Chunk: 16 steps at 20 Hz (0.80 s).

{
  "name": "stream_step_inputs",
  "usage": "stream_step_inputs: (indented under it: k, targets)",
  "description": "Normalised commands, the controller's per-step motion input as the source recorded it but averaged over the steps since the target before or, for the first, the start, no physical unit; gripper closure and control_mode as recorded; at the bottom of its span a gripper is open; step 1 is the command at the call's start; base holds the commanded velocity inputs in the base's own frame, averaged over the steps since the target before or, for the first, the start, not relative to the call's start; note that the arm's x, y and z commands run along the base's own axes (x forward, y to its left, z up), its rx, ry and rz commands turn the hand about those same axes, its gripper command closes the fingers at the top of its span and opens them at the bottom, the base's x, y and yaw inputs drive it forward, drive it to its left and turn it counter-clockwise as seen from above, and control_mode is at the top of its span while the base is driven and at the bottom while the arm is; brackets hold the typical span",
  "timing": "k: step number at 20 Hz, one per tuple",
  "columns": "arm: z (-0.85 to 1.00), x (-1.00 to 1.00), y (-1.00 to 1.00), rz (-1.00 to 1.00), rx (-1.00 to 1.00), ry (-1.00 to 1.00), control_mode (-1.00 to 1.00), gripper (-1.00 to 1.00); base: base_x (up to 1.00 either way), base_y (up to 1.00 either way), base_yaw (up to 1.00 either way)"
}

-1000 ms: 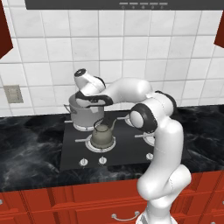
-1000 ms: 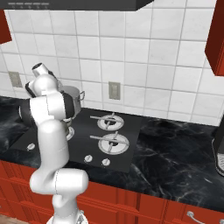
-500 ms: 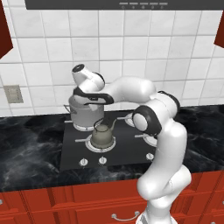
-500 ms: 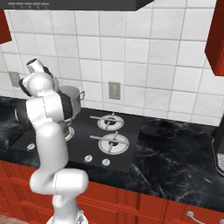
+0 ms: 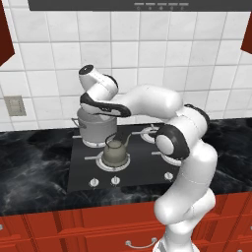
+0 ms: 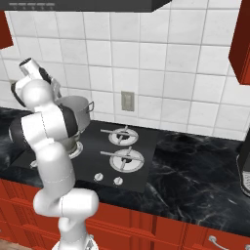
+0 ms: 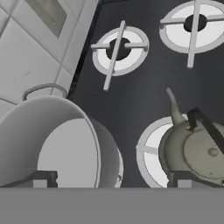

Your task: Pick the kettle from the cabinet and place it on a stove burner. Then pick the pot from the counter and place it on another stove burner. Finally, turn both burners on.

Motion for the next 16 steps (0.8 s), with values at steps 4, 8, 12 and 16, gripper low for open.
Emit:
stream_step_inputs:
  k: [4,8,12,16]
  targets:
    - [0.41,-0.35,0.02,0.0,0.0,-0.09,-1.0,-1.0,0.0,0.0,0.0]
    - [0.41,-0.38,0.0,0.0,0.0,-0.08,-1.0,-1.0,0.0,0.0,0.0]
    - [0.42,-0.38,0.0,0.0,0.0,-0.08,-1.0,-1.0,0.0,0.0,0.0]
    - [0.34,-0.39,0.0,-0.04,0.0,-0.03,-1.0,-1.0,0.0,0.0,0.0]
